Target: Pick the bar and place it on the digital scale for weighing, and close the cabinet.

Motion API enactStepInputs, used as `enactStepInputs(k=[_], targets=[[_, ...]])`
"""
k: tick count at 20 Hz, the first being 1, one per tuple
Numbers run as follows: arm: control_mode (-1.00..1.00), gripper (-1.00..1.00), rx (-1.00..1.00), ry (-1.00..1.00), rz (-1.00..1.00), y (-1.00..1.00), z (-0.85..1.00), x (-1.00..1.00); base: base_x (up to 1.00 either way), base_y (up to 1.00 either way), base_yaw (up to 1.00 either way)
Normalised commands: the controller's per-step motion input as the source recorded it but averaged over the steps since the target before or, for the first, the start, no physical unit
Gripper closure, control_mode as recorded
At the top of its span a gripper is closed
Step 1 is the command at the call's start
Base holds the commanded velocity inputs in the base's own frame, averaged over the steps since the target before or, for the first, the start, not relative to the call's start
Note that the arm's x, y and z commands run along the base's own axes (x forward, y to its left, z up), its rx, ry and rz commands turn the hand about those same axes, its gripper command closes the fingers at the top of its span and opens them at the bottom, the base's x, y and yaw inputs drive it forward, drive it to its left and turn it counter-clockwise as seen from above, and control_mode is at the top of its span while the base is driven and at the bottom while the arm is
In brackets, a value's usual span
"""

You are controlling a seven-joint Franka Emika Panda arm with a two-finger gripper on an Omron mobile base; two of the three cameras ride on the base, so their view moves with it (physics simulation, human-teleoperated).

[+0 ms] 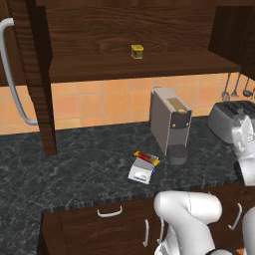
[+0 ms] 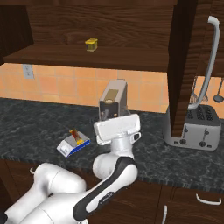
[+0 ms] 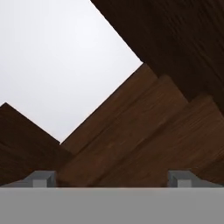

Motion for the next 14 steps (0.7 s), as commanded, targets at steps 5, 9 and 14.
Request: enactStepInputs(k=[5, 9, 14], targets=[[-1.00, -1.00, 0.17, -0.13, -0.18, -0.99, 0.45, -0.24, 0.00, 0.00, 0.00], [-1.00, -1.00, 0.13, -0.10, -0.21, -0.99, 0.00, -0.05, 0.00, 0.00, 0.00], [-1.00, -1.00, 0.16, 0.00, -0.15, -1.00, -0.08, 0.00, 0.00, 0.00, 0.00]])
